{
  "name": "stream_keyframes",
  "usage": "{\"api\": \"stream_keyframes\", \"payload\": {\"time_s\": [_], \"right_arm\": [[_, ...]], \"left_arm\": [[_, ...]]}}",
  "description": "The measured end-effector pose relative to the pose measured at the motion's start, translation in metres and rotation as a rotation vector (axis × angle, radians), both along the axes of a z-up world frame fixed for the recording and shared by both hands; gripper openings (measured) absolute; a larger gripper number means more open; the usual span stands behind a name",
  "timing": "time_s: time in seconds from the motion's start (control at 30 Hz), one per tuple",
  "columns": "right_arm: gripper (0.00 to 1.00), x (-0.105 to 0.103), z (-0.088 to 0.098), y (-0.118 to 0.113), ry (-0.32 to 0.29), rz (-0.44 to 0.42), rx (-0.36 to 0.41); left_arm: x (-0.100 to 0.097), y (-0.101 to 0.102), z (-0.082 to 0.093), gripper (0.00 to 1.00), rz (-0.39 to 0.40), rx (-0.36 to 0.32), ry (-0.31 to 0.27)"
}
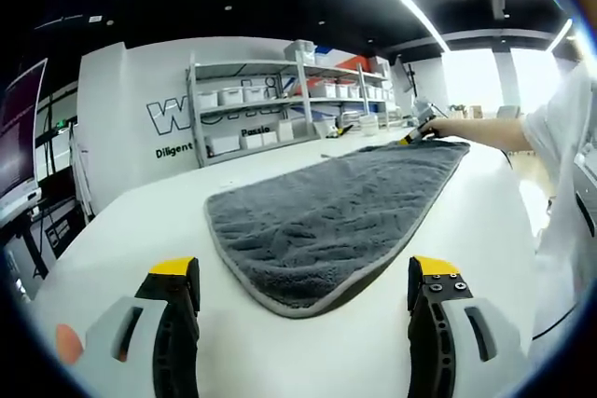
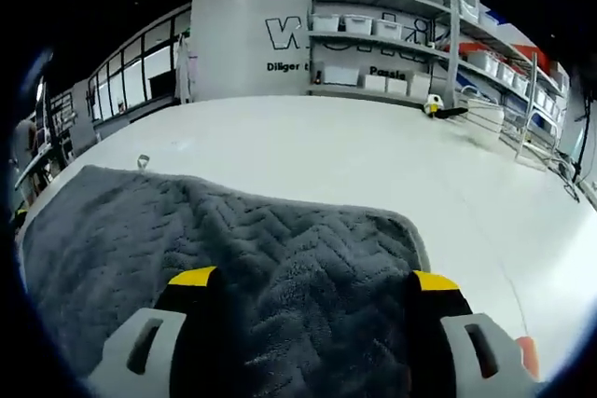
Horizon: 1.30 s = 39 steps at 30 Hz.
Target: Open the folded towel by lifting each exposed corner and separating the folded layers until the towel lies flat within the target outline without major curled edges
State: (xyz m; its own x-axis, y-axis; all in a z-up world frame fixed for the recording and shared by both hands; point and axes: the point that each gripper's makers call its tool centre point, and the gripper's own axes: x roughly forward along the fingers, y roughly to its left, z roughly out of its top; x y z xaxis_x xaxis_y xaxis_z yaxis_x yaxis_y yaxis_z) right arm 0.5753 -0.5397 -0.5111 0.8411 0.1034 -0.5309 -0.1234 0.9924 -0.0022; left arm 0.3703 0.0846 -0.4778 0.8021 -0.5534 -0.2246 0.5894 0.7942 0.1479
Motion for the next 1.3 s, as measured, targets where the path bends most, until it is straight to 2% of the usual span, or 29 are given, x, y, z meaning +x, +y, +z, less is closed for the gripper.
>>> {"api": "stream_keyframes", "payload": {"time_s": [0.17, 0.27, 0.5, 0.57, 0.7, 0.77, 0.87, 0.97, 1.07, 1.2, 1.3], "right_arm": [[0.84, 0.001, -0.001, -0.001, -0.017, 0.016, 0.007], [0.86, 0.008, -0.001, -0.007, -0.007, 0.044, 0.006], [0.9, 0.005, -0.003, -0.006, -0.02, 0.11, 0.008], [0.9, -0.004, -0.004, 0.002, -0.028, 0.126, 0.009], [0.88, -0.009, -0.004, 0.005, -0.037, 0.153, 0.015], [0.88, -0.01, 0.001, 0.006, -0.053, 0.159, 0.037], [0.91, -0.001, 0.021, 0.003, -0.139, 0.156, 0.107], [0.91, 0.002, 0.027, 0.0, -0.142, 0.158, 0.111], [0.91, 0.007, 0.024, -0.002, -0.127, 0.156, 0.093], [0.92, 0.015, 0.027, 0.003, -0.132, 0.182, 0.109], [0.92, 0.014, 0.033, 0.013, -0.142, 0.213, 0.108]], "left_arm": [[0.0, 0.0, -0.002, 0.91, 0.001, -0.001, 0.005], [-0.001, -0.001, -0.003, 0.91, 0.002, 0.001, 0.009], [-0.002, -0.004, -0.007, 0.91, 0.006, 0.011, 0.022], [-0.002, -0.004, -0.009, 0.91, 0.01, 0.022, 0.029], [-0.002, -0.006, -0.011, 0.91, 0.011, 0.034, 0.036], [-0.002, -0.006, -0.011, 0.91, 0.015, 0.041, 0.039], [-0.002, -0.006, -0.011, 0.91, 0.02, 0.042, 0.041], [-0.002, -0.005, -0.011, 0.91, 0.025, 0.041, 0.045], [-0.002, -0.005, -0.01, 0.91, 0.027, 0.041, 0.046], [-0.002, -0.005, -0.01, 0.91, 0.03, 0.043, 0.05], [-0.002, -0.005, -0.011, 0.91, 0.028, 0.048, 0.052]]}}
